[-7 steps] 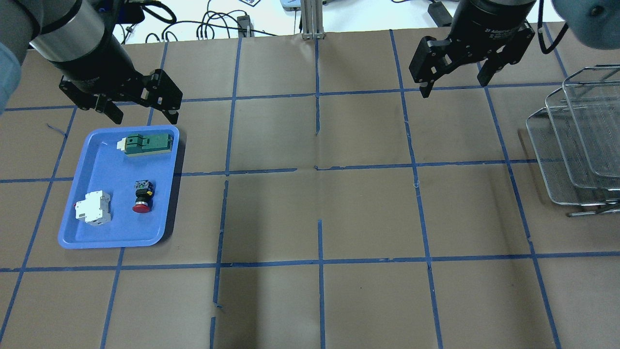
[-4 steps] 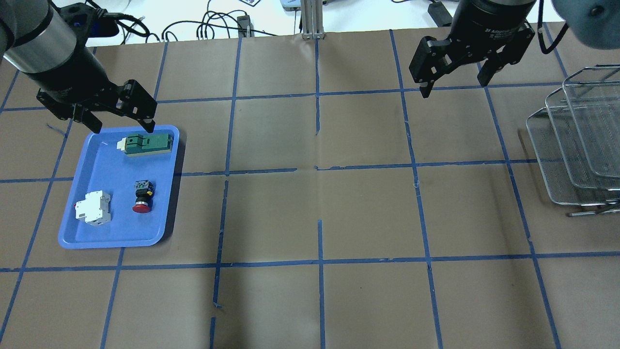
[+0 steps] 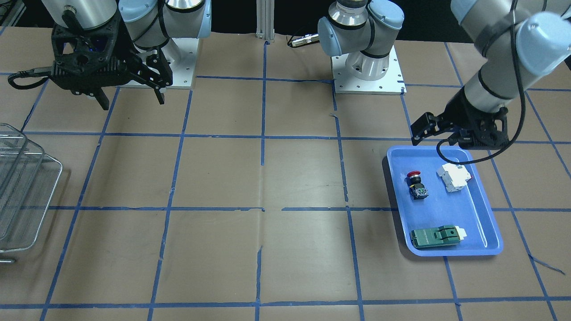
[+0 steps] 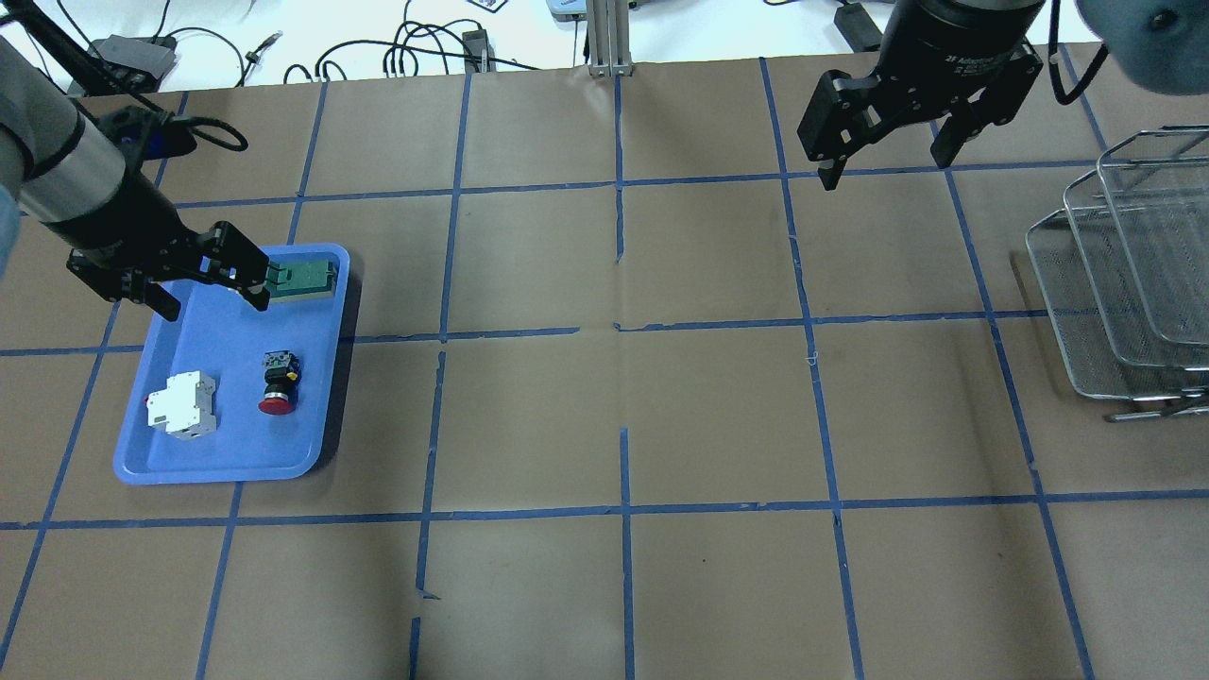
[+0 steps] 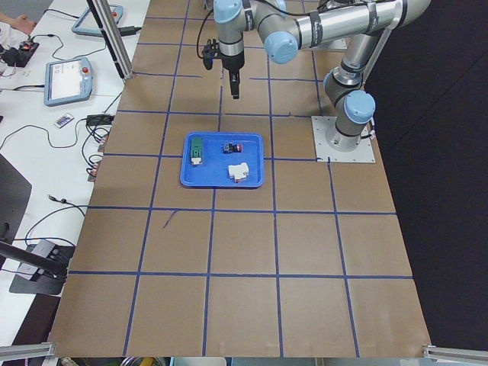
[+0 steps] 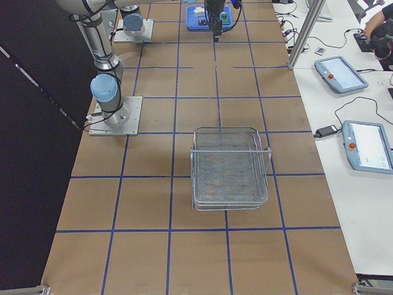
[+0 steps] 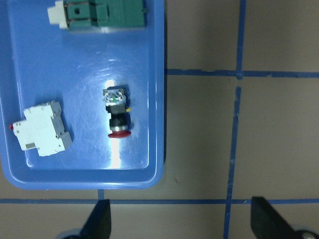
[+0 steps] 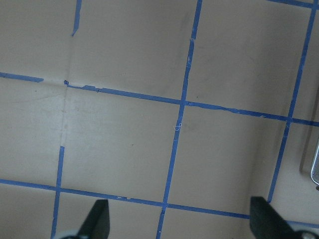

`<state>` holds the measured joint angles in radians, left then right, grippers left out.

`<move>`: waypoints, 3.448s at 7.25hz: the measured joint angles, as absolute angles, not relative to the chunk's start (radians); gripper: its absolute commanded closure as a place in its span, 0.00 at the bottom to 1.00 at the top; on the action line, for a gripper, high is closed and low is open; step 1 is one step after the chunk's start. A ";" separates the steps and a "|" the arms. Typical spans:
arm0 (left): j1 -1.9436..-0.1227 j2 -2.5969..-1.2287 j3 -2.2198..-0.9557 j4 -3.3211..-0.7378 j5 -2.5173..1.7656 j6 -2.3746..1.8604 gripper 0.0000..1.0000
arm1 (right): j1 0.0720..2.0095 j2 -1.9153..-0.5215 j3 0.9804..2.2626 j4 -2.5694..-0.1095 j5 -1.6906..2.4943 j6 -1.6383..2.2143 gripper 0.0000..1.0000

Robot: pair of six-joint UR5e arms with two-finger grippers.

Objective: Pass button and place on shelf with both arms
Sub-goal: 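Lower the left gripper over the red push button and close on it, then lift the red push button with the left gripper toward the table center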

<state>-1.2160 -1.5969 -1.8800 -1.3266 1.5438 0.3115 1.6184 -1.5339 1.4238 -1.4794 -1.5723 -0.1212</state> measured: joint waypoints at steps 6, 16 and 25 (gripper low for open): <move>-1.138 -1.779 -2.088 -0.949 1.545 0.442 0.00 | 1.618 -1.534 1.424 -1.479 -1.572 -0.121 0.00; -1.135 -1.836 -2.094 -0.919 1.549 0.403 1.00 | 1.618 -1.534 1.424 -1.479 -1.572 -0.121 0.00; -1.273 -1.610 -1.930 -1.527 0.820 0.262 1.00 | 1.618 -1.534 1.424 -1.479 -1.572 -0.121 0.00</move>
